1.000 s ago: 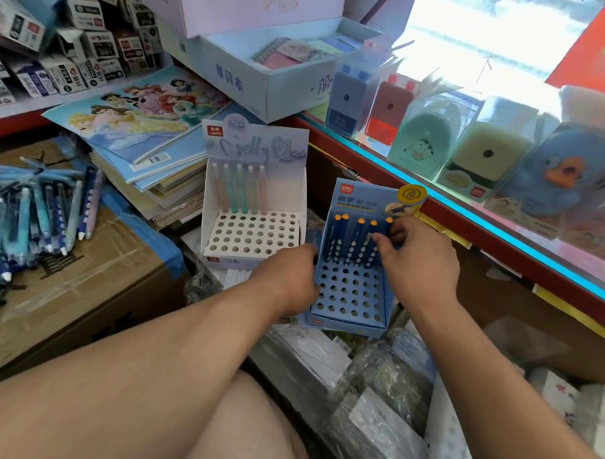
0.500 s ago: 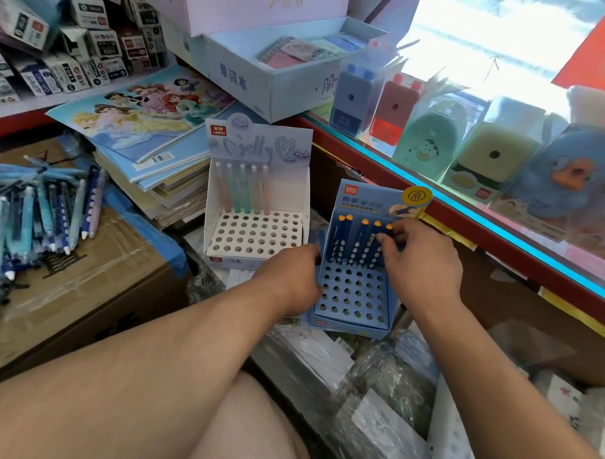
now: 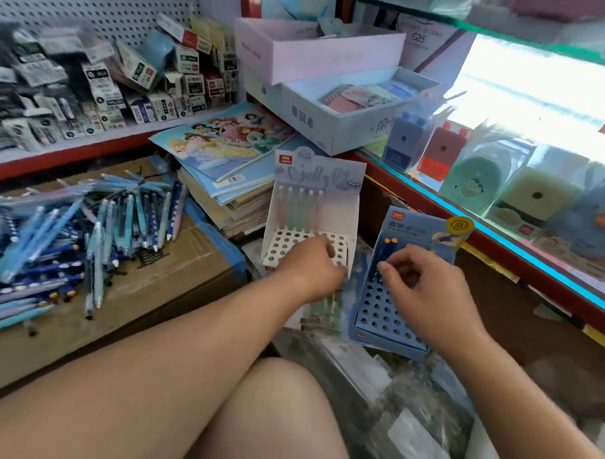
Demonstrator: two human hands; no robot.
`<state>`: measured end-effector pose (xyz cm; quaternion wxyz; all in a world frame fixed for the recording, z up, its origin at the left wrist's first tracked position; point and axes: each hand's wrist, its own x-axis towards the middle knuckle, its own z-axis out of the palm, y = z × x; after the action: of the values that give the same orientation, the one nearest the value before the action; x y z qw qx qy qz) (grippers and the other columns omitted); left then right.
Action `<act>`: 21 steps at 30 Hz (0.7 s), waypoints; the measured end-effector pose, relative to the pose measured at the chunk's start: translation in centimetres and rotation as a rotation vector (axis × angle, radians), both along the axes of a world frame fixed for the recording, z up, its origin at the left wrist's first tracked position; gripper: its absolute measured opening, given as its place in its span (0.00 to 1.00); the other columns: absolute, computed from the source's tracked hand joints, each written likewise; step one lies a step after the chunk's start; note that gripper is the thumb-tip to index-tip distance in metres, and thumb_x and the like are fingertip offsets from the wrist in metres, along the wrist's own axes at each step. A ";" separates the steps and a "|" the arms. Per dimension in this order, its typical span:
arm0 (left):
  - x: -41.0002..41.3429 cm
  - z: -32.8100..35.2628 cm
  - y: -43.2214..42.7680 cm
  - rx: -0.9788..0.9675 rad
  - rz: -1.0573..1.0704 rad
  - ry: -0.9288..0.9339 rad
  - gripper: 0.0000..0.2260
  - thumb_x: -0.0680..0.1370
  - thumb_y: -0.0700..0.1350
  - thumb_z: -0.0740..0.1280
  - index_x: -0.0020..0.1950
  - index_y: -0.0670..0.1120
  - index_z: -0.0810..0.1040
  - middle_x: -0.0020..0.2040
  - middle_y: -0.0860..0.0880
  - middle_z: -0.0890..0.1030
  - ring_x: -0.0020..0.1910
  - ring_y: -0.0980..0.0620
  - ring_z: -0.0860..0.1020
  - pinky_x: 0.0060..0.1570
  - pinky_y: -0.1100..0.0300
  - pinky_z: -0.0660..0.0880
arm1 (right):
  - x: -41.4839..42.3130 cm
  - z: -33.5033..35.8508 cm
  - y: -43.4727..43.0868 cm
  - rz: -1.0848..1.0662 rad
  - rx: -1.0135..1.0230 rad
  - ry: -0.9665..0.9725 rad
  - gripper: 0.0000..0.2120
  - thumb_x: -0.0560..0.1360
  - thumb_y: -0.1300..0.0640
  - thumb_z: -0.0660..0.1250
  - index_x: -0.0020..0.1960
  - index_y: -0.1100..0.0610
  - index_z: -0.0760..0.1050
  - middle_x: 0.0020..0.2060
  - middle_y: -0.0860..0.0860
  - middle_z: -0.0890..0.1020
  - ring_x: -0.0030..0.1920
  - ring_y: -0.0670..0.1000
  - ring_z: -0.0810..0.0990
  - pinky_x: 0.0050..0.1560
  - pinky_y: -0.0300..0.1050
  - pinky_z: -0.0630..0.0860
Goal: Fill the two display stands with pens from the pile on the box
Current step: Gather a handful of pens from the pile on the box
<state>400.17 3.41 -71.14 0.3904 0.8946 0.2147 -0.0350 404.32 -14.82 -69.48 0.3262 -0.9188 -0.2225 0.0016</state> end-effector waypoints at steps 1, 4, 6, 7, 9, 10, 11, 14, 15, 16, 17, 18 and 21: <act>-0.8 0.7 1.1 0.005 0.031 -0.023 0.17 0.79 0.53 0.71 0.65 0.50 0.75 0.59 0.48 0.80 0.54 0.47 0.80 0.56 0.51 0.78 | -0.5 0.3 1.0 0.064 0.002 0.013 0.05 0.79 0.48 0.70 0.51 0.49 0.79 0.39 0.41 0.81 0.41 0.41 0.79 0.41 0.38 0.77; -4.6 2.7 5.4 0.017 0.142 -0.075 0.18 0.79 0.54 0.71 0.67 0.50 0.75 0.57 0.50 0.80 0.54 0.50 0.79 0.53 0.54 0.78 | -1.8 1.0 4.8 0.255 -0.039 0.035 0.12 0.78 0.45 0.70 0.59 0.47 0.77 0.46 0.39 0.81 0.46 0.40 0.80 0.48 0.42 0.80; -8.0 3.9 8.8 0.061 0.206 -0.072 0.19 0.79 0.54 0.71 0.67 0.51 0.74 0.54 0.53 0.79 0.50 0.52 0.79 0.48 0.57 0.75 | -2.8 1.3 7.7 0.389 -0.099 0.009 0.18 0.77 0.44 0.70 0.65 0.46 0.74 0.51 0.39 0.79 0.50 0.41 0.79 0.54 0.45 0.80; -9.8 4.5 10.5 0.092 0.233 -0.057 0.19 0.79 0.56 0.70 0.67 0.51 0.73 0.53 0.53 0.78 0.48 0.52 0.79 0.45 0.56 0.75 | -3.4 1.6 9.3 0.457 -0.135 -0.003 0.20 0.77 0.43 0.70 0.67 0.46 0.73 0.53 0.39 0.78 0.52 0.42 0.78 0.56 0.45 0.79; -13.4 5.2 13.8 0.121 0.298 -0.027 0.18 0.80 0.57 0.69 0.65 0.51 0.71 0.51 0.50 0.79 0.44 0.47 0.81 0.43 0.50 0.77 | -4.5 2.0 12.8 0.588 -0.195 -0.035 0.23 0.77 0.43 0.70 0.70 0.46 0.71 0.56 0.42 0.77 0.54 0.45 0.78 0.58 0.46 0.77; -15.1 5.4 15.3 0.122 0.336 -0.009 0.17 0.80 0.57 0.69 0.64 0.51 0.70 0.50 0.48 0.79 0.44 0.45 0.82 0.44 0.47 0.78 | -5.1 2.2 14.6 0.650 -0.218 -0.050 0.25 0.77 0.42 0.69 0.71 0.47 0.70 0.58 0.44 0.78 0.55 0.46 0.78 0.59 0.46 0.77; -16.7 5.7 16.7 0.123 0.372 0.012 0.17 0.80 0.57 0.68 0.64 0.51 0.69 0.50 0.47 0.79 0.44 0.43 0.83 0.47 0.45 0.80 | -5.7 2.4 16.5 0.704 -0.241 -0.057 0.26 0.77 0.42 0.69 0.72 0.48 0.69 0.59 0.45 0.78 0.57 0.47 0.79 0.59 0.46 0.77; -21.3 5.5 20.0 0.153 0.453 0.074 0.20 0.80 0.57 0.68 0.67 0.50 0.69 0.53 0.49 0.78 0.45 0.45 0.83 0.51 0.45 0.81 | -7.6 2.6 21.9 0.822 -0.303 -0.039 0.27 0.78 0.44 0.69 0.74 0.50 0.68 0.62 0.48 0.78 0.58 0.49 0.79 0.58 0.46 0.77; -22.6 5.2 20.9 0.167 0.477 0.089 0.21 0.80 0.56 0.69 0.69 0.49 0.69 0.54 0.48 0.79 0.46 0.46 0.82 0.52 0.46 0.80 | -8.2 2.4 23.5 0.848 -0.324 -0.032 0.27 0.78 0.44 0.70 0.74 0.50 0.68 0.62 0.49 0.78 0.58 0.50 0.79 0.58 0.46 0.77; -23.9 4.8 21.6 0.180 0.500 0.101 0.22 0.80 0.56 0.69 0.70 0.49 0.69 0.54 0.48 0.79 0.47 0.47 0.82 0.53 0.46 0.80 | -8.7 2.2 25.0 0.869 -0.344 -0.029 0.27 0.78 0.45 0.70 0.74 0.51 0.68 0.63 0.50 0.79 0.58 0.50 0.79 0.58 0.46 0.77; -25.0 4.3 22.3 0.189 0.520 0.113 0.23 0.80 0.56 0.69 0.70 0.48 0.69 0.54 0.48 0.79 0.47 0.47 0.81 0.53 0.47 0.80 | -9.3 2.0 26.4 0.887 -0.369 -0.030 0.27 0.79 0.45 0.69 0.74 0.51 0.68 0.63 0.50 0.78 0.59 0.51 0.79 0.59 0.47 0.77; -26.0 3.8 22.8 0.190 0.535 0.126 0.23 0.80 0.56 0.69 0.71 0.48 0.69 0.52 0.49 0.79 0.47 0.48 0.81 0.53 0.49 0.79 | -9.8 1.6 27.7 0.903 -0.396 -0.030 0.26 0.79 0.45 0.69 0.74 0.51 0.68 0.63 0.51 0.78 0.59 0.52 0.78 0.59 0.48 0.77; -28.0 2.4 24.0 0.196 0.542 0.153 0.25 0.79 0.55 0.69 0.72 0.47 0.69 0.50 0.49 0.79 0.48 0.49 0.80 0.53 0.50 0.78 | -11.2 0.3 30.9 0.910 -0.435 -0.005 0.25 0.80 0.46 0.69 0.73 0.52 0.69 0.63 0.52 0.78 0.58 0.53 0.78 0.57 0.49 0.77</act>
<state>372.17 27.39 -68.70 0.2801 0.8329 0.4768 0.0241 393.14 16.07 -69.13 0.0928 -0.7754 -0.5957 0.1879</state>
